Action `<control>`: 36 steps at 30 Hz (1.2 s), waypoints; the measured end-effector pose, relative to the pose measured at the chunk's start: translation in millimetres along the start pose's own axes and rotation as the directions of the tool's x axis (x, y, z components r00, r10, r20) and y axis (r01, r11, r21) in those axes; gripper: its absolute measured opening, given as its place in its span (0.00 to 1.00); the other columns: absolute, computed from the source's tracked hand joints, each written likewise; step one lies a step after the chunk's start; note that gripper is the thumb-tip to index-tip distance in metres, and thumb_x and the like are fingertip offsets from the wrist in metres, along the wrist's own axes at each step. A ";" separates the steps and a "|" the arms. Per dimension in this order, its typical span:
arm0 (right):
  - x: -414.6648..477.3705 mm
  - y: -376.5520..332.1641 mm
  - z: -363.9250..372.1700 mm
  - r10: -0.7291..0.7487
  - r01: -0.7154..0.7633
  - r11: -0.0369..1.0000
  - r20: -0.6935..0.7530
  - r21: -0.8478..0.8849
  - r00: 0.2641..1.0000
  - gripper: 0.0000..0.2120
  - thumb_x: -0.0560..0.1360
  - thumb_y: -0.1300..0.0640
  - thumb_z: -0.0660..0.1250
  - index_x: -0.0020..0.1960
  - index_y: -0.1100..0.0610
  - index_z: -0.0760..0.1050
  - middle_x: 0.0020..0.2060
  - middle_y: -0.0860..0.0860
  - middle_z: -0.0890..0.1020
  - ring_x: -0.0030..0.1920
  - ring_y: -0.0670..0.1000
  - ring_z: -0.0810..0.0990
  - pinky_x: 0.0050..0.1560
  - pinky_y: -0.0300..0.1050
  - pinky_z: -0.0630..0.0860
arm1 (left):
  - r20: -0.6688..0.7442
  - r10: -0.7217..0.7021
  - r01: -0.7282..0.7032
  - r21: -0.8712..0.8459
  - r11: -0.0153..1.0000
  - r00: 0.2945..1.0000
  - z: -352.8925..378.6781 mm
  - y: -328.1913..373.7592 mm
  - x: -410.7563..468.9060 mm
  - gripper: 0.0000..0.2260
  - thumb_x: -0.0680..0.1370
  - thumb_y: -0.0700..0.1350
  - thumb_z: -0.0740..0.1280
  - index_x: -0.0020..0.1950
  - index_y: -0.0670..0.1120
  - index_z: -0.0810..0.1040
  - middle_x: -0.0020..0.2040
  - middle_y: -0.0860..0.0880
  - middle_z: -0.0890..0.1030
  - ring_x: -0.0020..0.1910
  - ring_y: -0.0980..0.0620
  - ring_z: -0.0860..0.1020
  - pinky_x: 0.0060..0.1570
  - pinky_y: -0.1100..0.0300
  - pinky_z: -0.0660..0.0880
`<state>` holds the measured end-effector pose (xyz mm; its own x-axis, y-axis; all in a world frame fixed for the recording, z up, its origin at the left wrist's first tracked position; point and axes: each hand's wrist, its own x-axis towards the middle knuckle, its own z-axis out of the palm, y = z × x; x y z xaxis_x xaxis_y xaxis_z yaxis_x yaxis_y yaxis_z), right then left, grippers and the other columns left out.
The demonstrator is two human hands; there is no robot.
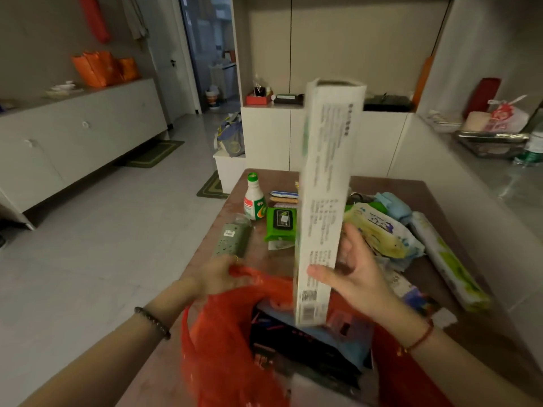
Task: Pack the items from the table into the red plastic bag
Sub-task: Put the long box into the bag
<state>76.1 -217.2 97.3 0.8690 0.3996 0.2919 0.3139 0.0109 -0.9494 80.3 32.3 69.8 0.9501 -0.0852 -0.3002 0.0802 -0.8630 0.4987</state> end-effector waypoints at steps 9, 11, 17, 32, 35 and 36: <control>-54.1 46.3 -6.4 0.056 0.112 0.632 0.189 -0.767 0.980 0.30 0.71 0.36 0.60 0.70 0.42 0.58 0.64 0.42 0.69 0.64 0.42 0.64 0.65 0.37 0.61 | -0.099 -0.182 0.104 -0.522 0.847 0.978 -2.3 -43.6 22.6 0.06 0.68 0.40 0.71 0.34 0.37 0.82 0.41 0.33 0.83 0.30 0.58 0.82 0.39 0.61 0.81; -57.2 61.7 -21.5 0.143 0.086 0.569 0.201 -0.818 0.969 0.30 0.74 0.40 0.60 0.73 0.45 0.56 0.68 0.43 0.66 0.67 0.44 0.62 0.66 0.36 0.57 | -0.035 -0.112 0.066 -0.625 0.778 0.993 -11.6 -6.4 8.3 0.09 0.76 0.43 0.64 0.39 0.42 0.80 0.46 0.34 0.82 0.26 0.58 0.81 0.30 0.67 0.78; -56.5 87.2 -47.3 0.268 0.028 0.379 0.139 -0.925 0.953 0.33 0.76 0.48 0.61 0.75 0.48 0.47 0.74 0.46 0.57 0.74 0.47 0.56 0.71 0.38 0.49 | 0.027 -0.149 0.128 -0.676 0.725 0.988 -24.6 -5.3 8.3 0.17 0.76 0.52 0.64 0.54 0.40 0.79 0.51 0.38 0.83 0.46 0.43 0.83 0.41 0.58 0.82; 32.2 73.0 -28.1 0.293 0.101 0.445 0.251 -0.890 0.923 0.26 0.76 0.47 0.60 0.72 0.47 0.58 0.70 0.49 0.66 0.68 0.49 0.66 0.68 0.47 0.64 | -0.059 -0.154 0.082 -0.638 0.766 0.986 -6.8 -29.0 30.6 0.44 0.56 0.74 0.66 0.52 0.36 0.79 0.47 0.40 0.85 0.46 0.45 0.84 0.56 0.52 0.78; 45.2 92.6 -30.6 0.398 0.007 0.502 0.238 -0.865 0.886 0.07 0.78 0.51 0.59 0.53 0.45 0.73 0.48 0.44 0.80 0.49 0.44 0.79 0.50 0.38 0.75 | -0.050 -0.184 0.117 -0.602 0.790 0.982 -1.4 -38.2 38.0 0.36 0.64 0.69 0.61 0.51 0.38 0.80 0.46 0.42 0.85 0.46 0.46 0.83 0.55 0.53 0.78; 48.9 96.5 -30.9 0.400 -0.018 0.529 0.231 -0.848 0.887 0.05 0.78 0.52 0.59 0.48 0.44 0.73 0.42 0.41 0.79 0.46 0.42 0.79 0.47 0.36 0.75 | -0.053 -0.201 0.131 -0.592 0.795 0.978 0.9 -42.8 41.9 0.32 0.66 0.67 0.60 0.49 0.40 0.81 0.45 0.43 0.85 0.45 0.47 0.83 0.53 0.55 0.78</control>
<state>160.7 -224.9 23.6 0.8080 0.5704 -0.1474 0.4752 -0.7789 -0.4092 116.3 65.3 35.2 0.9294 0.1165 -0.3503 0.3666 -0.4025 0.8388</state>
